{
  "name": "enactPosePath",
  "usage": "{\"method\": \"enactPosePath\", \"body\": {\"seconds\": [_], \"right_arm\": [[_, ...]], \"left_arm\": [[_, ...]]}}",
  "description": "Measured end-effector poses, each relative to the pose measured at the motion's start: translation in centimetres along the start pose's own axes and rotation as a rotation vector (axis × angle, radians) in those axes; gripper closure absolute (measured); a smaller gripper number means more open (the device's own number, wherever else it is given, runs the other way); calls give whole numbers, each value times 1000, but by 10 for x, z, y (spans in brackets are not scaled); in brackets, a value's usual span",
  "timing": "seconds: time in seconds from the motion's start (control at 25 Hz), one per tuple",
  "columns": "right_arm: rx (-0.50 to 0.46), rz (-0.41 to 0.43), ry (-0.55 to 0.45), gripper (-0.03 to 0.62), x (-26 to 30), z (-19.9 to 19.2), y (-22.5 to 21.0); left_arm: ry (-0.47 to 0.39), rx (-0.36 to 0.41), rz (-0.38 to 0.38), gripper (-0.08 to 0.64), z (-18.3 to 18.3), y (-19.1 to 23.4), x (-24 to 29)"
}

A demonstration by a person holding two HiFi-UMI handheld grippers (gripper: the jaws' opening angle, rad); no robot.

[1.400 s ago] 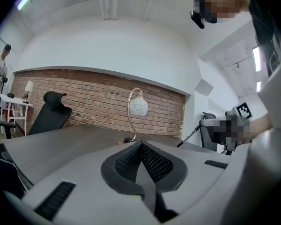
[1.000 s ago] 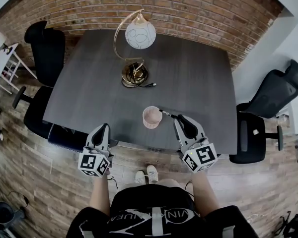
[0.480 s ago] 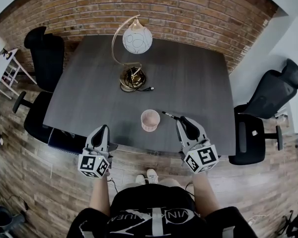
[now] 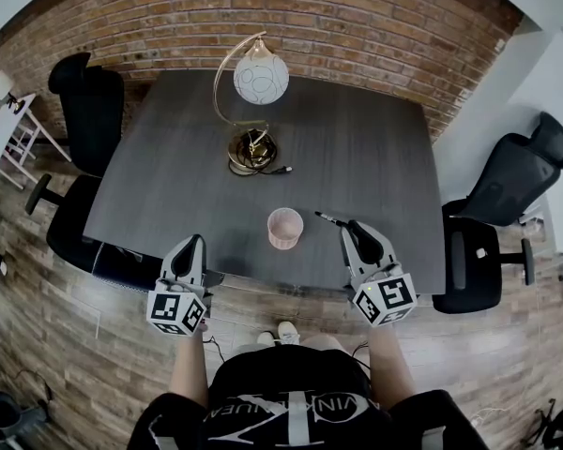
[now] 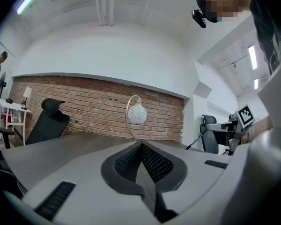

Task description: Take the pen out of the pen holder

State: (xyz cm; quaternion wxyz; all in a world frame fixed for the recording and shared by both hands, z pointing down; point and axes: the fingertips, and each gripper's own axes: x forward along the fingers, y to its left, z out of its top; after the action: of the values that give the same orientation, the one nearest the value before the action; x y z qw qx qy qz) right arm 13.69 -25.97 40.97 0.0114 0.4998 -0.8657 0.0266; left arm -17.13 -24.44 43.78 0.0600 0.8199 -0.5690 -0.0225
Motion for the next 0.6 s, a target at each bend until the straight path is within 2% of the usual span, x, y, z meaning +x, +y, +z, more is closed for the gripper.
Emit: {"method": "enactPosePath", "body": {"seconds": [0.6], "right_arm": [[8, -38, 52, 525, -10, -17, -7]], "left_arm": [[-7, -4, 4, 545, 0, 1, -5]]}}
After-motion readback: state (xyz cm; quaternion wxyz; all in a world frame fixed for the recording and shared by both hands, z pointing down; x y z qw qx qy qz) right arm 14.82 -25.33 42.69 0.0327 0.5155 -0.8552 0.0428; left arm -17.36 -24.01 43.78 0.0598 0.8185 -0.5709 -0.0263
